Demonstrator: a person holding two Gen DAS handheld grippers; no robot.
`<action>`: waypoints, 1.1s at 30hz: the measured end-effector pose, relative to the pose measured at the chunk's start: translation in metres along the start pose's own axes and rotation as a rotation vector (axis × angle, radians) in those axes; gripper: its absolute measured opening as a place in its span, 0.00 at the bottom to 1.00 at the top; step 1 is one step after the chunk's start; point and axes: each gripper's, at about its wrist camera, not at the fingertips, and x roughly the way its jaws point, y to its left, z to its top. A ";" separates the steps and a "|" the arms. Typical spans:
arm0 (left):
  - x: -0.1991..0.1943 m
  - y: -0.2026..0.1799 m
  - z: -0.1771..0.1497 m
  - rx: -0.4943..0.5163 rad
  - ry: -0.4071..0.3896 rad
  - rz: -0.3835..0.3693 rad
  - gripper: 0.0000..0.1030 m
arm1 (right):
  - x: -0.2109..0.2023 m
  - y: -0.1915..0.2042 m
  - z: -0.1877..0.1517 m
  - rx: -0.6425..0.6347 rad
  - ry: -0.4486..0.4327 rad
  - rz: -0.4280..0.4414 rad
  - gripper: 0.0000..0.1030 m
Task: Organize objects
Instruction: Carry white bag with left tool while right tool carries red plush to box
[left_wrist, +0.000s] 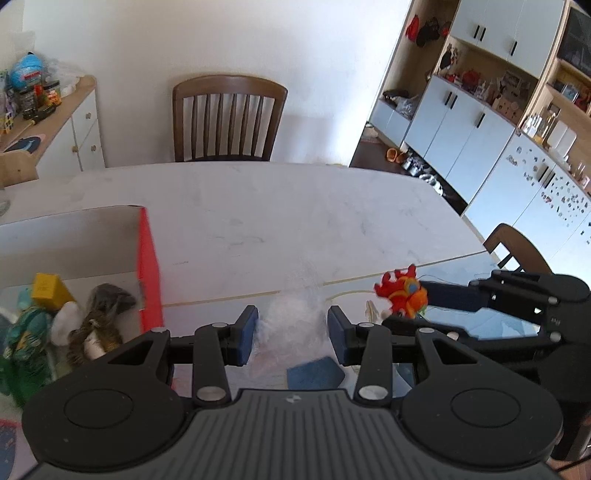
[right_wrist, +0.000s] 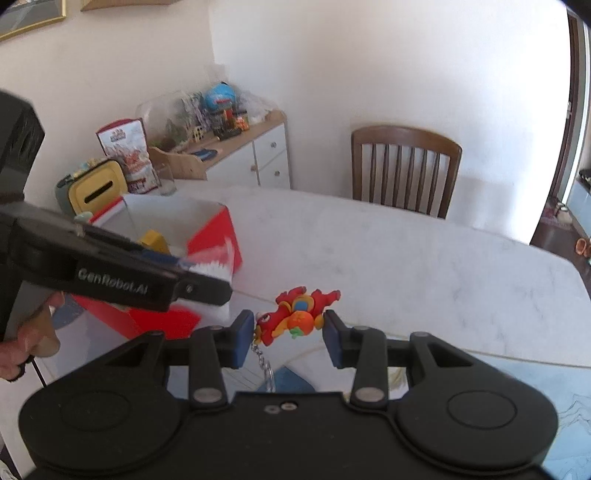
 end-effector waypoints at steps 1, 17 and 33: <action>-0.006 0.003 -0.002 -0.002 -0.007 0.001 0.39 | -0.003 0.003 0.002 -0.003 -0.005 0.001 0.38; -0.012 0.040 -0.047 0.095 0.032 0.022 0.38 | -0.001 0.048 0.012 -0.020 -0.007 -0.021 0.38; 0.052 -0.009 -0.083 0.259 0.047 0.116 0.79 | -0.003 0.010 -0.014 0.048 0.032 -0.067 0.38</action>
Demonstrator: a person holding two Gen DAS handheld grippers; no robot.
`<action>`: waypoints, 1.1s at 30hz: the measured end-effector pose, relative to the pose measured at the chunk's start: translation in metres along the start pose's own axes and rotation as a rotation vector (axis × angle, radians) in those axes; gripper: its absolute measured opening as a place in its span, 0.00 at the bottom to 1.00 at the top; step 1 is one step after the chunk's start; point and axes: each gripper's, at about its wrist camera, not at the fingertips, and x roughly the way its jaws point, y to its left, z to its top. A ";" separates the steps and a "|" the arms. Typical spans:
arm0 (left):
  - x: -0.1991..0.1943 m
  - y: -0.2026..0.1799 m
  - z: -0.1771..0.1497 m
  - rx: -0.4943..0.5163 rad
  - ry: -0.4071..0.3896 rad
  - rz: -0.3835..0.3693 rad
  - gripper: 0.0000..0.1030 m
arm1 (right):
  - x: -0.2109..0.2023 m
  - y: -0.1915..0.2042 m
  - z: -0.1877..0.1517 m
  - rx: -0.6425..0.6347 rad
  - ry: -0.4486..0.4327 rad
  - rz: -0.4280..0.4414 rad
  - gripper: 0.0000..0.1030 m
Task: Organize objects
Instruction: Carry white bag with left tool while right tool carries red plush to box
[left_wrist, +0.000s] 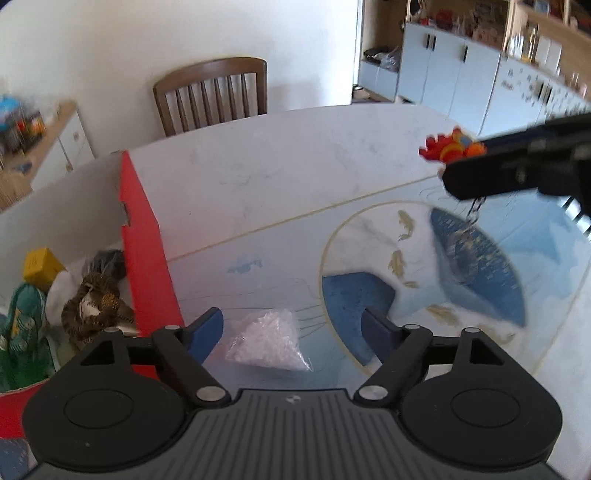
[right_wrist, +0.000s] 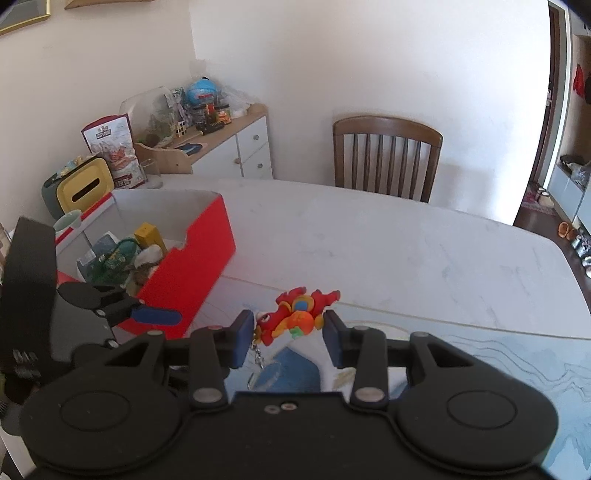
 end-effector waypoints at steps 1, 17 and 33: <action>0.004 -0.006 -0.001 0.020 -0.001 0.024 0.79 | 0.001 -0.002 -0.001 0.003 0.004 0.002 0.38; 0.041 -0.024 -0.010 -0.221 -0.002 0.289 0.80 | 0.006 -0.026 -0.018 -0.011 0.047 0.037 0.38; 0.043 -0.018 -0.020 -0.351 0.009 0.322 0.48 | 0.005 -0.044 -0.027 -0.023 0.058 0.067 0.38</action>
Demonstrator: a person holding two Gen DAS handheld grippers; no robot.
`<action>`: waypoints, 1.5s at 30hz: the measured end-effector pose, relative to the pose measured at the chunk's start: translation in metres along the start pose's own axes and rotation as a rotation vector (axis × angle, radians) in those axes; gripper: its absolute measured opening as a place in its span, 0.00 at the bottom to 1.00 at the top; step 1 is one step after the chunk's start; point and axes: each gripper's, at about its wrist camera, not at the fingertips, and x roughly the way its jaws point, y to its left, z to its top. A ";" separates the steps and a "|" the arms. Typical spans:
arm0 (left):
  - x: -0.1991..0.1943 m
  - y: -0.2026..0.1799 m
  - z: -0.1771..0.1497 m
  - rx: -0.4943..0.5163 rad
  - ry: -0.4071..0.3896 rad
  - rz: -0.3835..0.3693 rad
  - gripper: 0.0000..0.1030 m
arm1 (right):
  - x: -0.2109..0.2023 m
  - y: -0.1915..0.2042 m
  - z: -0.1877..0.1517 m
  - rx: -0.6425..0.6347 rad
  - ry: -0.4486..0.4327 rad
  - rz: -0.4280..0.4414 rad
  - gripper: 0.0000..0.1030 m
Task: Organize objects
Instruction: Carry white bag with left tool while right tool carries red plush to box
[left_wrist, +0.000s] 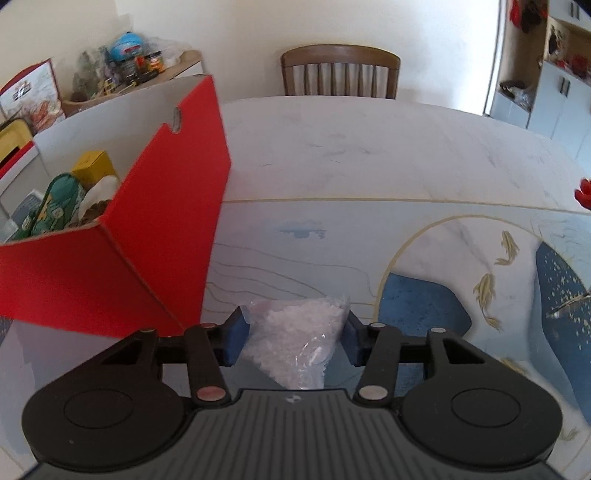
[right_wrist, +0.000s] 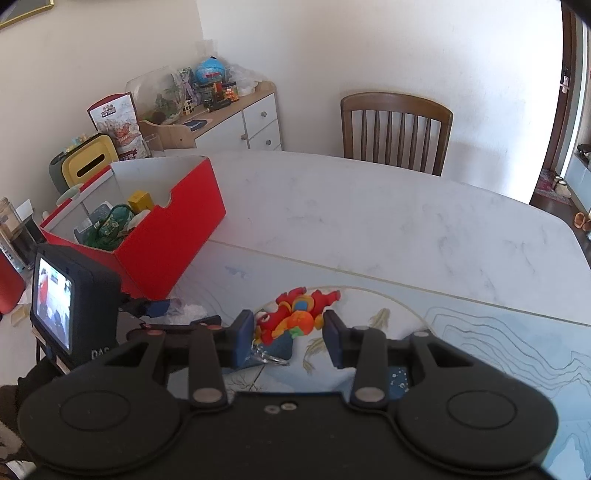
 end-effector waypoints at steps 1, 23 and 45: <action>-0.001 0.001 0.000 -0.003 -0.001 0.000 0.46 | -0.001 0.000 0.000 -0.001 -0.001 0.001 0.38; -0.089 0.076 0.033 -0.020 -0.054 -0.165 0.42 | -0.007 0.058 0.029 -0.023 -0.063 0.048 0.38; -0.076 0.225 0.090 -0.011 -0.120 -0.067 0.42 | 0.058 0.169 0.084 -0.102 -0.071 0.107 0.38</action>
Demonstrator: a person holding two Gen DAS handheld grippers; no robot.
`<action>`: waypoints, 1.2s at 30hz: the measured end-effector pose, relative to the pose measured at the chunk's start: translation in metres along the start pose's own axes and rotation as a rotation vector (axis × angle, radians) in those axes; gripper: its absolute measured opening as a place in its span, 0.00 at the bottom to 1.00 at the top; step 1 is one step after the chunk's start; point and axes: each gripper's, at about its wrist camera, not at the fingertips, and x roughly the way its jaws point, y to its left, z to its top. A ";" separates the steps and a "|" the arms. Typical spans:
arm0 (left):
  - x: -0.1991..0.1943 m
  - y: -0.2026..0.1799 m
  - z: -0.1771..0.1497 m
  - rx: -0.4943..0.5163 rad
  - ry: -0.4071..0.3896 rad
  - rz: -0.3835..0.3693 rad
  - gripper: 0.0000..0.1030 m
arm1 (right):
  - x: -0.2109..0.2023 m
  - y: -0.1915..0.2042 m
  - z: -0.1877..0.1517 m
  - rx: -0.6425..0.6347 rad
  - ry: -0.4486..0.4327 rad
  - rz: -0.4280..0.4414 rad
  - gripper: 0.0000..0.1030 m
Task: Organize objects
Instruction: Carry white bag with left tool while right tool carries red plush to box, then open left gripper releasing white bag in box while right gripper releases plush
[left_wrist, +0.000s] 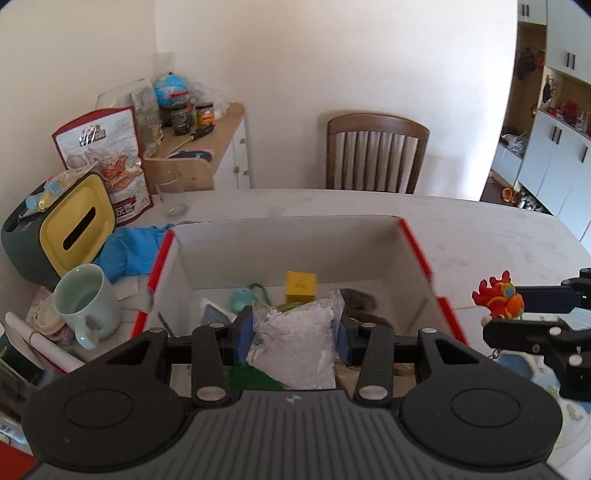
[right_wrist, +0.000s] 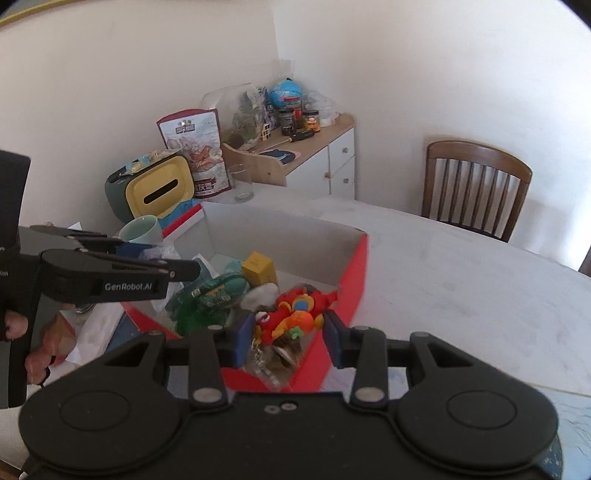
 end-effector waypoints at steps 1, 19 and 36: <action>0.005 0.004 0.002 -0.002 0.005 0.001 0.42 | 0.005 0.003 0.002 -0.007 0.004 0.000 0.38; 0.079 0.034 0.003 -0.021 0.133 0.047 0.42 | 0.107 0.035 0.009 -0.070 0.165 -0.007 0.38; 0.087 0.033 -0.002 -0.036 0.172 0.028 0.44 | 0.126 0.040 0.002 -0.084 0.209 -0.011 0.42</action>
